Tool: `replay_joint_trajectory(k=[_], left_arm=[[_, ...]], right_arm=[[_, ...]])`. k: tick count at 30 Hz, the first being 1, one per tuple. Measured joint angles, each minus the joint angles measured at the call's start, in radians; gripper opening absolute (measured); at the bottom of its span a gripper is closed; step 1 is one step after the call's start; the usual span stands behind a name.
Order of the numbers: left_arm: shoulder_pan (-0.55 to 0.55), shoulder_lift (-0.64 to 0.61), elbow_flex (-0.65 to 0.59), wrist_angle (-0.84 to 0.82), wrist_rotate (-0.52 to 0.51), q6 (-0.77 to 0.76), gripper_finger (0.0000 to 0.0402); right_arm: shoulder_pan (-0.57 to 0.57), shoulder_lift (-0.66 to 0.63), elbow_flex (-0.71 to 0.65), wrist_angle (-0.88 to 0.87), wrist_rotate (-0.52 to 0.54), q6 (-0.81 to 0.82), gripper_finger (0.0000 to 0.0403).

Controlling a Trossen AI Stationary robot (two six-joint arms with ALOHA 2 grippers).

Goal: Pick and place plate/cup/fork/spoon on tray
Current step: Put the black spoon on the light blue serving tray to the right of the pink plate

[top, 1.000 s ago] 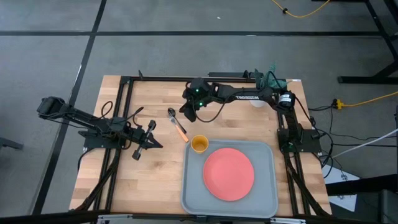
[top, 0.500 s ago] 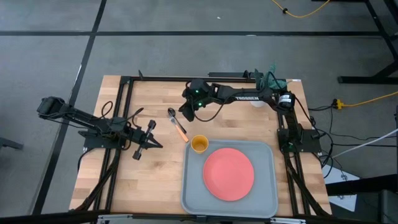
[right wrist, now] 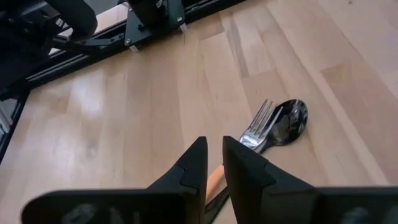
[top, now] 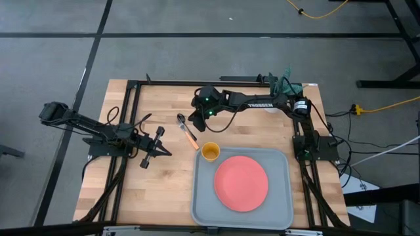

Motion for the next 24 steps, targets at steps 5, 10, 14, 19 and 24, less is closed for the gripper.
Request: replay_joint_trajectory(k=[5, 10, 14, 19, 24], left_arm=[[0.000, 0.000, 0.000, 0.000, 0.000, 0.000, 0.0000], [0.005, -0.053, 0.000, -0.031, 0.002, 0.000, 0.0000], [0.018, -0.166, 0.000, -0.031, -0.002, 0.000, 0.0000], [0.035, -0.336, 0.000, -0.033, 0.001, 0.000, 0.0000], [0.051, -0.487, 0.000, -0.033, 0.002, 0.000, 0.0000]], right_arm=[[0.007, 0.000, 0.000, 0.008, 0.000, 0.002, 0.0056], [0.014, 0.000, 0.000, 0.008, 0.000, 0.001, 0.0056], [0.020, 0.000, 0.000, 0.011, 0.000, 0.001, 0.0056], [0.020, -0.001, 0.000, 0.051, 0.000, 0.001, 0.0056], [0.020, -0.001, 0.000, 0.100, 0.000, -0.001, 0.0056]])
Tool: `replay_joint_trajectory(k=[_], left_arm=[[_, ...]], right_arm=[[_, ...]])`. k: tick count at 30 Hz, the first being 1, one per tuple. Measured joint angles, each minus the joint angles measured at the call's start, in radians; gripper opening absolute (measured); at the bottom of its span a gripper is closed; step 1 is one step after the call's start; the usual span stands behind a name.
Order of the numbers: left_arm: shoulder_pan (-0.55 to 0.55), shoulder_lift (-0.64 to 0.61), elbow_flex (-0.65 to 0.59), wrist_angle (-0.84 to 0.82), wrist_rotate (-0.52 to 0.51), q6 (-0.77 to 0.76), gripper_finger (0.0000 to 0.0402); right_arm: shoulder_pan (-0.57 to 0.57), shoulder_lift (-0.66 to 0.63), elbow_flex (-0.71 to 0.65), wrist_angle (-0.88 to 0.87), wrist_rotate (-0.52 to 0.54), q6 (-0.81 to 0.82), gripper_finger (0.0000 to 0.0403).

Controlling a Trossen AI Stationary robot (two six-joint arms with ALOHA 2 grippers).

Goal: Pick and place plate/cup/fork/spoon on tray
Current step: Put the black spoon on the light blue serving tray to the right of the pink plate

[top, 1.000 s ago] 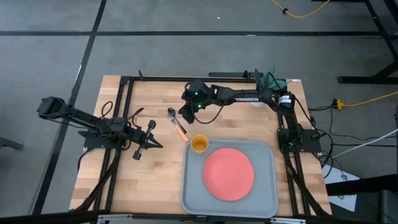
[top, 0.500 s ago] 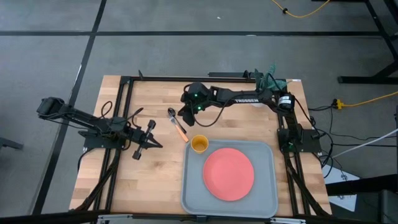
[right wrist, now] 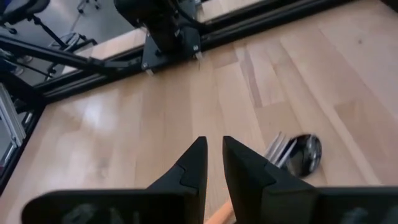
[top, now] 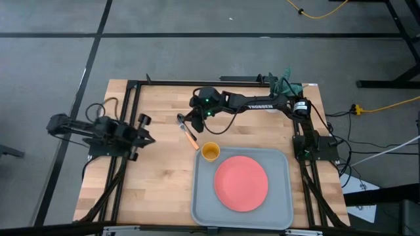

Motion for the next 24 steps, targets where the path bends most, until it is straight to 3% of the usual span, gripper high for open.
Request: replay_joint_trajectory(k=[7, 21, 24], left_arm=[[0.044, -0.171, 0.000, 0.001, 0.001, 0.000, 0.0000], [0.090, -0.170, 0.000, 0.032, -0.018, -0.001, 0.0000], [0.096, -0.170, 0.000, -0.100, -0.057, -0.004, 0.0000]], right_arm=[[0.000, 0.000, 0.000, 0.029, 0.000, 0.001, 0.0056], [0.000, 0.000, 0.000, 0.043, 0.000, 0.001, 0.0056], [0.000, 0.000, 0.000, 0.042, 0.000, 0.000, 0.0056]])
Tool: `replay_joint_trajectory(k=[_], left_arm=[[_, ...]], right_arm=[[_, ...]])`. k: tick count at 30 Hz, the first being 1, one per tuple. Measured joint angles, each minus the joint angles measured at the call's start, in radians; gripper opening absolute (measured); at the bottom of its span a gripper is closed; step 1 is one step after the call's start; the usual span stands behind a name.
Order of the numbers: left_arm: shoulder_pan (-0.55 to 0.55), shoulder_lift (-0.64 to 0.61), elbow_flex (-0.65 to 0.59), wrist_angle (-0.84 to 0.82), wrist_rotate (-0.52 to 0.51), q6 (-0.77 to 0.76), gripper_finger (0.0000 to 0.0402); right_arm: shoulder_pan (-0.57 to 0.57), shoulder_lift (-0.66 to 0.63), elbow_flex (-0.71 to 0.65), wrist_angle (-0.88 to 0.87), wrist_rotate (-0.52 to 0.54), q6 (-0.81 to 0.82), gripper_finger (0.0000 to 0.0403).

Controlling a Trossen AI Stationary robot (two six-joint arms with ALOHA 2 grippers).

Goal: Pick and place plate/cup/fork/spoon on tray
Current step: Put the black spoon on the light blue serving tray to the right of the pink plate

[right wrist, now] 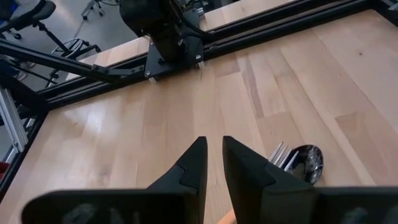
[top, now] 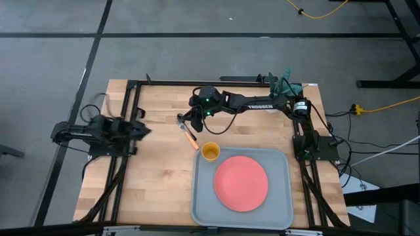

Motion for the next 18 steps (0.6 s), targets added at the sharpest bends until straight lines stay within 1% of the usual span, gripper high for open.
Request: replay_joint_trajectory(k=[2, 5, 9, 11, 16, 18], left_arm=[[-0.002, 0.000, 0.000, -0.160, -0.045, -0.014, 0.0000], [-0.004, 0.000, 0.000, -0.350, -0.114, -0.037, 0.0000], [-0.004, 0.000, 0.000, -0.454, -0.221, -0.052, 0.0000], [-0.004, 0.000, 0.000, -0.509, -0.252, -0.051, 0.0000], [-0.004, 0.000, 0.000, -0.528, -0.182, -0.048, 0.0000], [-0.004, 0.000, 0.000, -0.529, -0.177, -0.048, 0.0000]], right_arm=[[0.000, 0.000, 0.000, 0.001, 0.000, 0.001, 0.0056], [0.000, 0.000, 0.000, 0.000, 0.000, 0.000, 0.0056], [0.000, 0.000, 0.000, 0.000, 0.000, 0.000, 0.0056], [0.000, 0.000, 0.000, 0.000, 0.000, 0.001, 0.0056], [0.000, 0.000, 0.000, 0.000, 0.000, 0.001, 0.0056], [0.000, 0.000, 0.000, 0.000, 0.000, 0.000, 0.0056]])
